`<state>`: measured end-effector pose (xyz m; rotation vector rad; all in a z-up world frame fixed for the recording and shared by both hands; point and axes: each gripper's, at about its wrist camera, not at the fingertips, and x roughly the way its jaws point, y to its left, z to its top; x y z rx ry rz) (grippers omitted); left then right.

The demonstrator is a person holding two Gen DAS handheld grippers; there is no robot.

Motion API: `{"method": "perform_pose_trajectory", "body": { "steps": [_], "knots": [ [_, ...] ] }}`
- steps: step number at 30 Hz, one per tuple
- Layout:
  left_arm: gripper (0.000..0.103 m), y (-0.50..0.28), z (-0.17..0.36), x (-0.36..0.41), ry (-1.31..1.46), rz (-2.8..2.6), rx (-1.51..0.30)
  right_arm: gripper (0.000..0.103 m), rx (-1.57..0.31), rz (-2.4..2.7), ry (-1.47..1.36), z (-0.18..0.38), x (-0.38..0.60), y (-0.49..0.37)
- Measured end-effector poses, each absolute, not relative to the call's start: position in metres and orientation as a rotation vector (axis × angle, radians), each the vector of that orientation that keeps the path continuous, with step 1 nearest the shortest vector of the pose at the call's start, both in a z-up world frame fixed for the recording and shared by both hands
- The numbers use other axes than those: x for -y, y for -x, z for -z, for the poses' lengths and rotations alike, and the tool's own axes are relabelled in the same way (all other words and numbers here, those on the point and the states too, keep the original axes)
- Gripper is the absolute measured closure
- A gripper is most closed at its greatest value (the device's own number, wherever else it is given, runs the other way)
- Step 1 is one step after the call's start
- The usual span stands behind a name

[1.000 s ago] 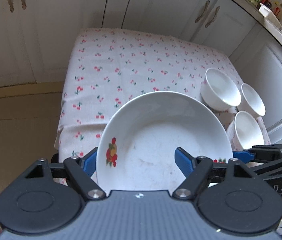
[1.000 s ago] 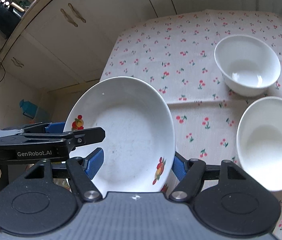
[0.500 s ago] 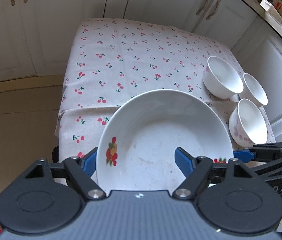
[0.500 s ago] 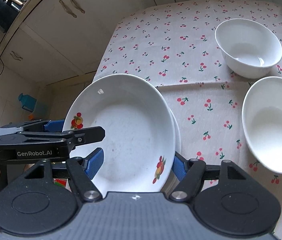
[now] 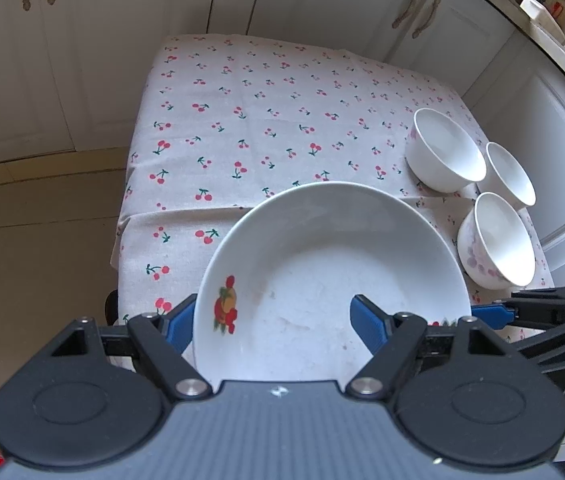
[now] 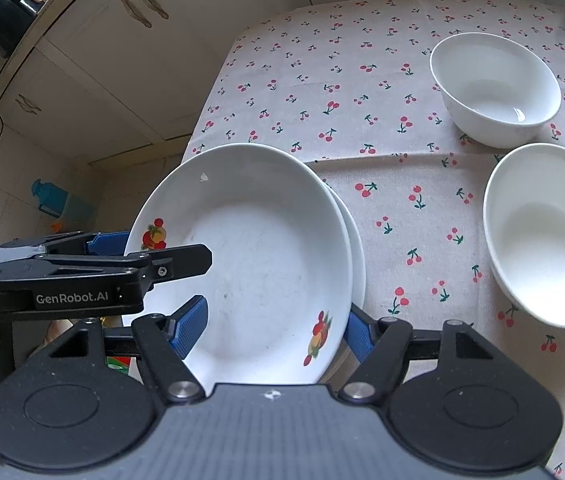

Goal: Organize plates and bowls
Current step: 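Lift and carry the fruit-decal plate with both tools toward the plate stack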

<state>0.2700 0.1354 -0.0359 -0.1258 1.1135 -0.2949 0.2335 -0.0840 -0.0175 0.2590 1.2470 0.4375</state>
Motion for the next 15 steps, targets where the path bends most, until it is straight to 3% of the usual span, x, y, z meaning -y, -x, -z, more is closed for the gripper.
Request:
{"method": "perform_pose_trajectory", "body": {
  "steps": [10, 11, 15],
  "knots": [
    [0.024, -0.2698, 0.0357, -0.1332, 0.105, 0.296, -1.091, 0.025, -1.237, -0.428, -0.238, 0.0158, 0.0801, -0.2323],
    [0.031, -0.2693, 0.0339, -0.1329, 0.122, 0.327, -1.084, 0.025, -1.234, -0.429, -0.228, 0.0147, 0.079, -0.2318],
    [0.029, -0.2699, 0.0298, -0.1262, 0.112, 0.346, -1.066, 0.025, -1.235, -0.437, -0.242, 0.0152, 0.0818, -0.2326]
  ]
}}
